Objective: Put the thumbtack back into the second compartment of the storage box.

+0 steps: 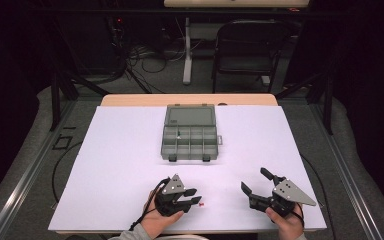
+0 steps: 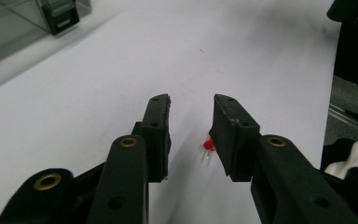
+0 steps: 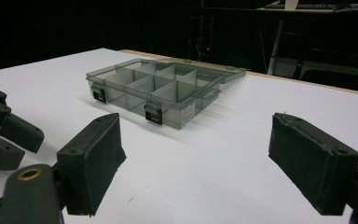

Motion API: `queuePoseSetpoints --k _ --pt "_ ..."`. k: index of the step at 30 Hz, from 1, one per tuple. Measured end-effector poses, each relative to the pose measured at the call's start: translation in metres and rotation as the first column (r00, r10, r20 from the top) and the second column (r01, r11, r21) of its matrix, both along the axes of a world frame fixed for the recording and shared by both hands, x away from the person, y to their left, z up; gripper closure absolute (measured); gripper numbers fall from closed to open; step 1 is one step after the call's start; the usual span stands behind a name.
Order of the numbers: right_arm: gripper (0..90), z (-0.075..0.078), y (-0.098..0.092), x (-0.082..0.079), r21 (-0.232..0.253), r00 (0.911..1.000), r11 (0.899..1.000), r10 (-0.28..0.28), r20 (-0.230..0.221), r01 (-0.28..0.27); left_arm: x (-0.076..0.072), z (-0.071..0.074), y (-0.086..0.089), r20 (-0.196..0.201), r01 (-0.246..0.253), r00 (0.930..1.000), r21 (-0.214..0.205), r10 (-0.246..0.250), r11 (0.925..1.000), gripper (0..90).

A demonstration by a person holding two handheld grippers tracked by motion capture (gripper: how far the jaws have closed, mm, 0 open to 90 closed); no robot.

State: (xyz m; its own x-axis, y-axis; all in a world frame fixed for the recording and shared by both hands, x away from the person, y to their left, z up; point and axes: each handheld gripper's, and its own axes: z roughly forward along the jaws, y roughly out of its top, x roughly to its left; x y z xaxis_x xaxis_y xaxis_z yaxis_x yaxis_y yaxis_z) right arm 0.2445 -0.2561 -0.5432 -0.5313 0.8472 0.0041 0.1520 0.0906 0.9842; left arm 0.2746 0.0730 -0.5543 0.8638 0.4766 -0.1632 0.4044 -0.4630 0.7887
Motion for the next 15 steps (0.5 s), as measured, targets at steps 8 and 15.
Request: queuePoseSetpoints --k 8,15 --pt "16.9 -0.0001 0.0005 0.0006 0.001 1.0 1.0 -0.001 0.002 0.001 0.0001 -0.0038 -0.0017 -0.037 0.029 0.9989 0.025 -0.028 0.9993 76.2" --pt "16.9 -0.0001 0.0001 0.0008 0.001 1.0 1.0 -0.002 0.003 0.002 -0.0007 -0.0065 -0.0042 -0.055 0.052 0.9972 0.034 -0.05 0.9981 79.4"
